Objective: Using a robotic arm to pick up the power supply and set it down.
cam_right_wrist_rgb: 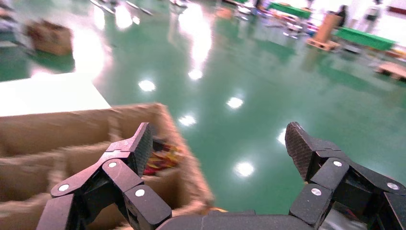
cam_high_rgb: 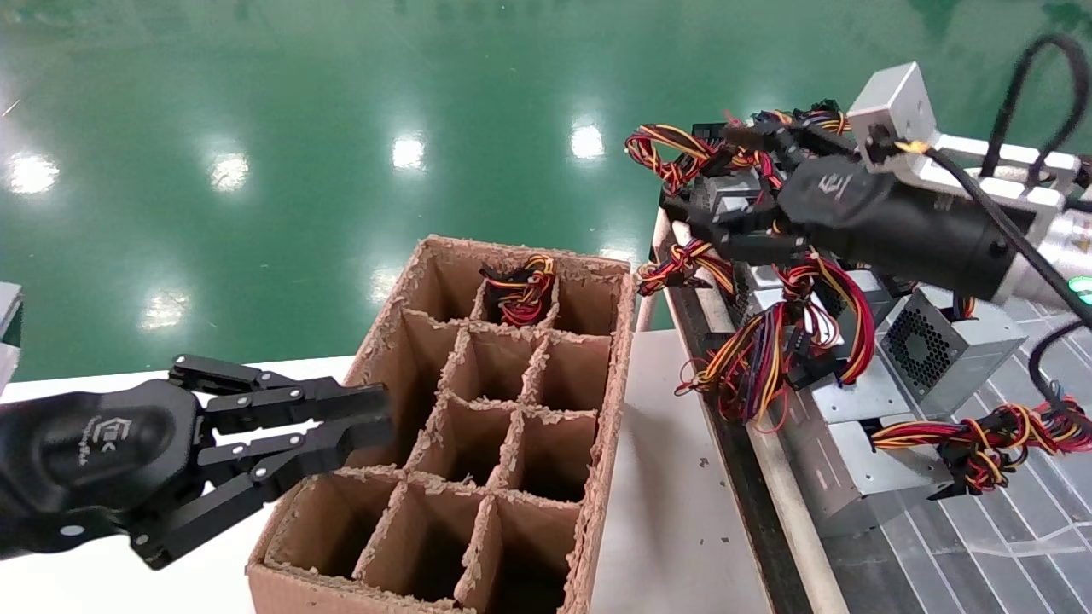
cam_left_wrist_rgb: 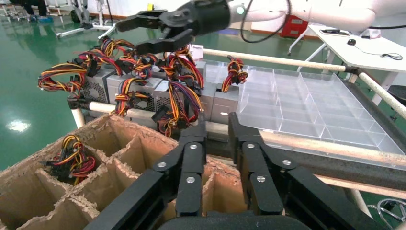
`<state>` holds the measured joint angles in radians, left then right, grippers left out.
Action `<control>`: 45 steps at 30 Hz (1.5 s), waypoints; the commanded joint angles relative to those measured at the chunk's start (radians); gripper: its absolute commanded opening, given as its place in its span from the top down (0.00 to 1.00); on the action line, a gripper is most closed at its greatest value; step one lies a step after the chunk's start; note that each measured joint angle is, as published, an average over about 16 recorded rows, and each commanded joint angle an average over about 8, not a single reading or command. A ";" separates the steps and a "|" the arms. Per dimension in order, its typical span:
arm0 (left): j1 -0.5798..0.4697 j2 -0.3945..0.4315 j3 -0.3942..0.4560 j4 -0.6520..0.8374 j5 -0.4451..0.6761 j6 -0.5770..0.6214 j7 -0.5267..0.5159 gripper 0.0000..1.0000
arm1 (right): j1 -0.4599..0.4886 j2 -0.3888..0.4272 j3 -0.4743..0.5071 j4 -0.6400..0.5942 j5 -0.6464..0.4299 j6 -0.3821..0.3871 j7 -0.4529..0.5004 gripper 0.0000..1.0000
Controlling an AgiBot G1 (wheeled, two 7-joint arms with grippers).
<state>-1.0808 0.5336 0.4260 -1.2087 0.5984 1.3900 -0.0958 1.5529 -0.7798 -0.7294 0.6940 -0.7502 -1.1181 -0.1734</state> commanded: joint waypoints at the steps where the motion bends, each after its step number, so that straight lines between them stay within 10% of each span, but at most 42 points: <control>1: 0.000 0.000 0.000 0.000 0.000 0.000 0.000 0.00 | -0.035 0.012 0.033 0.043 0.001 -0.028 0.027 0.00; 28: 0.000 0.000 0.000 0.000 0.000 0.000 0.000 0.00 | -0.481 0.169 0.453 0.594 0.020 -0.380 0.361 0.00; 45: 0.000 0.000 0.000 0.000 0.000 0.000 0.000 0.00 | -0.491 0.173 0.462 0.605 0.021 -0.387 0.366 0.00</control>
<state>-1.0805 0.5334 0.4260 -1.2085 0.5983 1.3897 -0.0958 1.0608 -0.6063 -0.2665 1.3001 -0.7288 -1.5059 0.1932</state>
